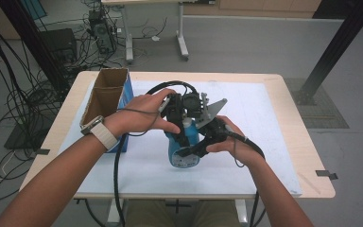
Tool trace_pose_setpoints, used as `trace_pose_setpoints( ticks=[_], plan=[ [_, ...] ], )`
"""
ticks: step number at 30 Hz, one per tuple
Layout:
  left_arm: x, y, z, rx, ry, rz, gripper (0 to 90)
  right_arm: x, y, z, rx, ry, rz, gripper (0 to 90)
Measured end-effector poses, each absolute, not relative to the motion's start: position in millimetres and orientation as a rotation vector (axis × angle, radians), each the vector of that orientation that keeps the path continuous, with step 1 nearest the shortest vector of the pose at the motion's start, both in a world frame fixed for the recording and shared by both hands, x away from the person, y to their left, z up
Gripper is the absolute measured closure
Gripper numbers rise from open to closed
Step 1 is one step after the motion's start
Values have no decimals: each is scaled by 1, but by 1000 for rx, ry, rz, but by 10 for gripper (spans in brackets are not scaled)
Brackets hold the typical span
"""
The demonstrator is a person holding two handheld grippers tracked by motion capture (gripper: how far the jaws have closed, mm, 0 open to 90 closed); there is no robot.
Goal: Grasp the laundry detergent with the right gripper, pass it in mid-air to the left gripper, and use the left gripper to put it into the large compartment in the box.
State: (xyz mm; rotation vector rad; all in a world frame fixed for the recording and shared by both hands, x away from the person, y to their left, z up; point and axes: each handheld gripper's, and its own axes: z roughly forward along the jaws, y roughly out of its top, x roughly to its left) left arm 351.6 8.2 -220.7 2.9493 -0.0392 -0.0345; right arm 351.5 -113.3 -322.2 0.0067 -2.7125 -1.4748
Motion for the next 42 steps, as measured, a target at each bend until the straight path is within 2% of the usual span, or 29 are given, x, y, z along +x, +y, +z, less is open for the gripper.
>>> trace_pose_setpoints(
  ticks=[42],
  plan=[
    [352, 11, -220, 2940, -30, -47, 375, 352, -111, -321, 8, -2712, -1466, 437]
  ],
)
